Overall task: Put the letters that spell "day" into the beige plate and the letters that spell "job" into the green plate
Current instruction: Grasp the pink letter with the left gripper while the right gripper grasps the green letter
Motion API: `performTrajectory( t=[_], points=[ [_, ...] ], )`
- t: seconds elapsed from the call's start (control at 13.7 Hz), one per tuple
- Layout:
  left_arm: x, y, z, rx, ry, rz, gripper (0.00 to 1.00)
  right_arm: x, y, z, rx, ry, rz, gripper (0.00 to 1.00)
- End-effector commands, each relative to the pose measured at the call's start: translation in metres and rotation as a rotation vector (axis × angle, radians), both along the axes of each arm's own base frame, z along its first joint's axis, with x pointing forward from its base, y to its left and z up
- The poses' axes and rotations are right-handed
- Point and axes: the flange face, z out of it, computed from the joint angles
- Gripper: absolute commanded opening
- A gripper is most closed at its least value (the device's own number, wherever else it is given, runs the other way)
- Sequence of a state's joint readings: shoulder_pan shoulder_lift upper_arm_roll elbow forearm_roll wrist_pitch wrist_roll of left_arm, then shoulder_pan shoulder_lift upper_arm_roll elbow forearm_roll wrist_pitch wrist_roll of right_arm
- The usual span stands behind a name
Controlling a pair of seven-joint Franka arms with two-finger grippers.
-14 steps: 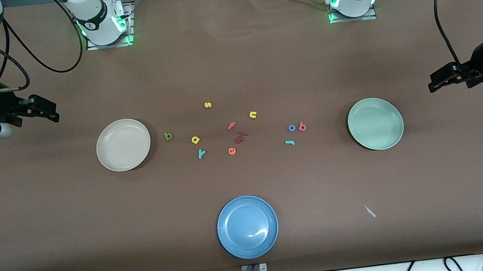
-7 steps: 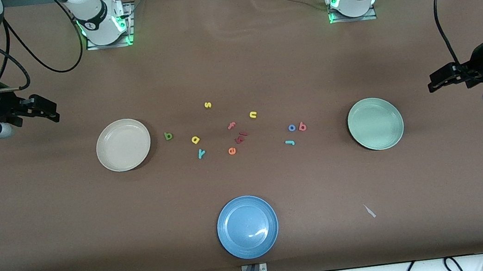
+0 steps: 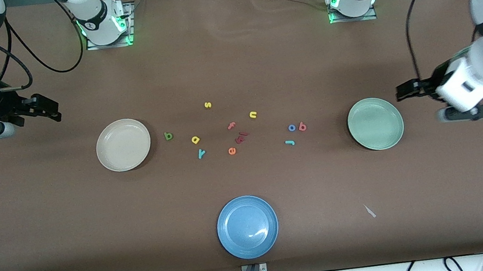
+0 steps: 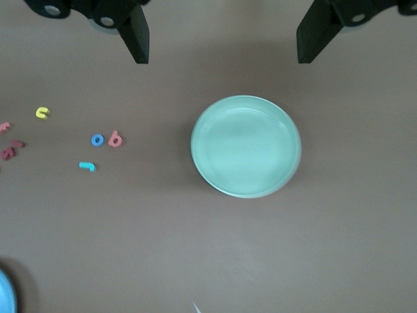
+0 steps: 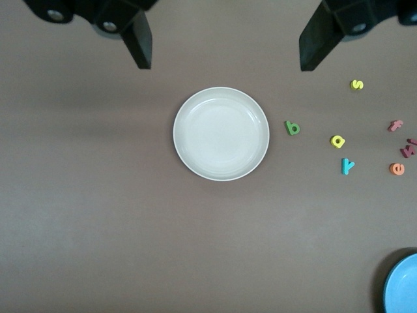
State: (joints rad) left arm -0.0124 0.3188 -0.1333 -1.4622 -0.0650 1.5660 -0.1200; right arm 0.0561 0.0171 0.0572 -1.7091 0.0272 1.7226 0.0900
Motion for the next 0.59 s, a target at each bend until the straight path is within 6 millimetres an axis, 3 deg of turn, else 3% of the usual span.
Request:
performTrajectory(
  t=[0.0, 0.37, 0.51],
  points=[
    [0.01, -0.045, -0.064, -0.03, 0.098, 0.027, 0.99, 0.005, 0.03, -0.011, -0.012, 0.007, 0.058, 1.0],
    [0.019, -0.117, -0.17, -0.021, 0.074, 0.116, 0.99, 0.022, 0.072, -0.091, -0.019, 0.12, 0.075, 1.0],
    [0.012, -0.137, -0.203, -0.022, 0.045, 0.148, 0.98, 0.022, 0.108, -0.133, -0.035, 0.173, 0.132, 1.0]
  ],
)
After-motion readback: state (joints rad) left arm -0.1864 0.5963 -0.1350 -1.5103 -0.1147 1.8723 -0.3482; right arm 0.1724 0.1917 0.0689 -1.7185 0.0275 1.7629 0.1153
